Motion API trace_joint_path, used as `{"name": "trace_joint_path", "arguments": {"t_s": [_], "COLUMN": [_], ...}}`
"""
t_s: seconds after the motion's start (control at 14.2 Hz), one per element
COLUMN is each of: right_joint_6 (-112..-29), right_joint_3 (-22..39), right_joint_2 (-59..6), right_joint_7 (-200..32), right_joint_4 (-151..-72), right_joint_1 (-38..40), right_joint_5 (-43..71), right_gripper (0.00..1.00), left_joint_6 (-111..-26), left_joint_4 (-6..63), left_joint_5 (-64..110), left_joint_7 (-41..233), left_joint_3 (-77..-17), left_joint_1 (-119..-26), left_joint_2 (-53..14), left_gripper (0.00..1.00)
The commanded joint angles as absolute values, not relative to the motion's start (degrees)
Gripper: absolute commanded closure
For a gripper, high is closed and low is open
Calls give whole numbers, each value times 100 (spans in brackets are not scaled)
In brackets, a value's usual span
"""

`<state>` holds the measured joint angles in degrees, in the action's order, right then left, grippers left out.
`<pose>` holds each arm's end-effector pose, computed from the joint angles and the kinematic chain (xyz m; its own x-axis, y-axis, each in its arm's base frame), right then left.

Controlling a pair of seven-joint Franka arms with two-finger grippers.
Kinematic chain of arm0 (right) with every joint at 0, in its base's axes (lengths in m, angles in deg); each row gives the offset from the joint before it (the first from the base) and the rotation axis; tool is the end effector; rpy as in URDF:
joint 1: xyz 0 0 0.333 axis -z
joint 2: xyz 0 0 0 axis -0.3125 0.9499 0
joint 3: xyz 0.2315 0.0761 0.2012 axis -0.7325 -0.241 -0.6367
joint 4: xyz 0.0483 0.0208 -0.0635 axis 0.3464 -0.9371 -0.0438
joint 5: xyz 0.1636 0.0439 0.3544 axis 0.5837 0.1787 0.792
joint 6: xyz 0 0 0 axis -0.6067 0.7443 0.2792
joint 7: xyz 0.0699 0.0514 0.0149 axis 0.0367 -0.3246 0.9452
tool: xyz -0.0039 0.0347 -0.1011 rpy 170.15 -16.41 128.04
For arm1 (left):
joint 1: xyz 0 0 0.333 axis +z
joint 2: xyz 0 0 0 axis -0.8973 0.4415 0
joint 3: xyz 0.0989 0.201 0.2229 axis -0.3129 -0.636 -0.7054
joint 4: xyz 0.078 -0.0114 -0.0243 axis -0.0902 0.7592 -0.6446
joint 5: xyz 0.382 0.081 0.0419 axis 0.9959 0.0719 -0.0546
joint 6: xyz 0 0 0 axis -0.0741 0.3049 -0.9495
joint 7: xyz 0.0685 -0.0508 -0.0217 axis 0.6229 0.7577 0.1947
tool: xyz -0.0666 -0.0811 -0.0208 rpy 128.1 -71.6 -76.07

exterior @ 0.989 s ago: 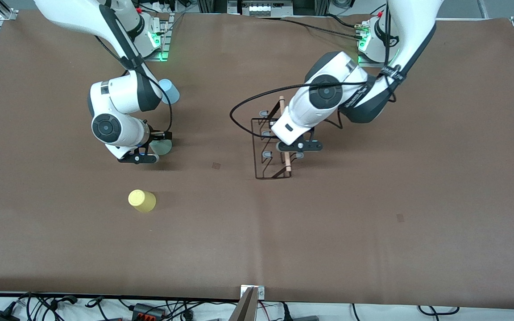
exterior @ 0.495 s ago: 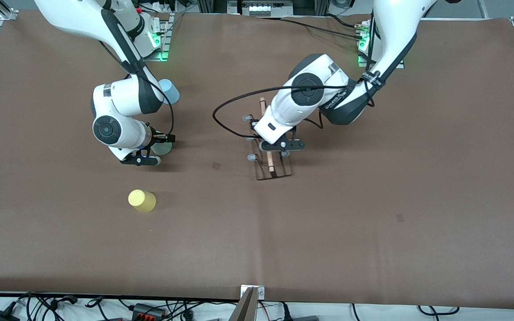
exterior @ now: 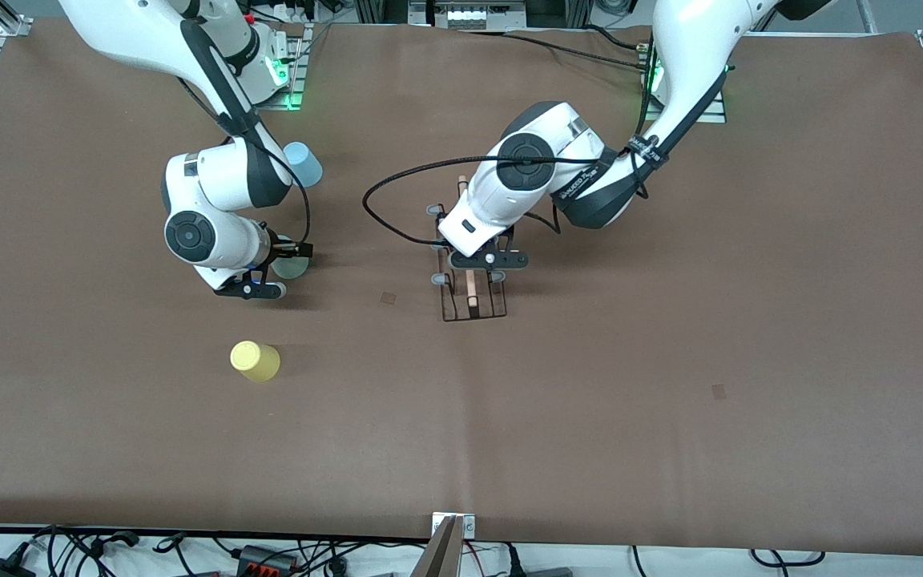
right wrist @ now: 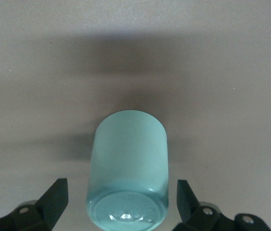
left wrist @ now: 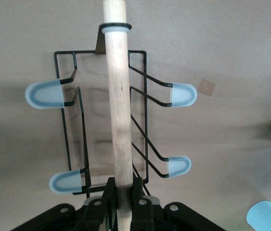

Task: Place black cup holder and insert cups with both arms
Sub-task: 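Release the rack with the left gripper while the right gripper lifts the teal cup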

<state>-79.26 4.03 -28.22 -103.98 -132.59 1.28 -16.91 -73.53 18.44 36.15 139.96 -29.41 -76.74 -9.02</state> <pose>0.5252 0.1565 0.2137 0.9466 -0.0565 -0.3175 -0.0521 -0.9984 0.0222 0.5086 -0.4744 0.3341 0.9792 0.0607 -0.1937 0.1020 -0.9722 0.2106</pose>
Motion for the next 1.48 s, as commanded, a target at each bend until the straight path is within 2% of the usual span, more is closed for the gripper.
{"name": "trace_joint_path", "arguments": {"t_s": [0.0, 0.07, 0.14, 0.21, 0.35, 0.42, 0.49, 0.57, 0.71, 0.85, 0.99, 1.13, 1.41], "right_joint_6": [-7977, -7933, -7907, -7898, -7601, -7259, -6908, -6478, -5931, -5806, -5788, -5596, -5392], "right_joint_3": [378, 379, 387, 387, 396, 405, 405, 405, 387, 317, 264, 229, 238], "right_joint_2": [-2813, -2822, -2839, -2883, -2962, -2971, -2971, -2963, -2901, -2910, -2989, -3042, -2998], "right_joint_7": [-10418, -10418, -10409, -10365, -10365, -10356, -10347, -10365, -10417, -10435, -10714, -11346, -12156], "right_joint_4": [-13292, -13248, -13204, -13152, -12863, -12565, -12240, -11837, -11238, -11121, -11103, -10807, -10339], "right_joint_1": [169, 169, 160, 160, 133, 142, 151, 151, 116, -6, -305, -761, -1403], "right_joint_5": [-1615, -1615, -1615, -1641, -1703, -1703, -1703, -1703, -1660, -1580, -1580, -1580, -739], "right_gripper": [20, 47, 64, 74, 79, 80, 80, 80, 80, 80, 80, 80, 80], "left_joint_6": [-7300, -7300, -7300, -7300, -7186, -7011, -6670, -6188, -5231, -4456, -4268, -4040, -3855], "left_joint_4": [1622, 1622, 1614, 1605, 1570, 1456, 1299, 1088, 483, 86, 128, 154, 146], "left_joint_5": [3721, 3721, 3730, 3748, 3695, 3721, 3704, 3730, 3748, 3757, 3765, 4079, 4477], "left_joint_7": [14136, 14241, 14416, 14557, 14707, 14690, 14629, 14481, 14208, 13700, 12770, 12537, 12537], "left_joint_3": [-2955, -2955, -2955, -2955, -2955, -2964, -2981, -2921, -2981, -2982, -2982, -2991, -2999], "left_joint_1": [-7751, -7760, -7760, -7760, -7751, -7682, -7577, -7454, -7365, -6858, -6129, -5775, -5677], "left_joint_2": [-788, -744, -718, -709, -743, -761, -761, -796, -875, -902, -1024, -1130, -1323], "left_gripper": [100, 100, 98, 96, 69, 29, 11, 0, 0, 0, 0, 0, 0]}}
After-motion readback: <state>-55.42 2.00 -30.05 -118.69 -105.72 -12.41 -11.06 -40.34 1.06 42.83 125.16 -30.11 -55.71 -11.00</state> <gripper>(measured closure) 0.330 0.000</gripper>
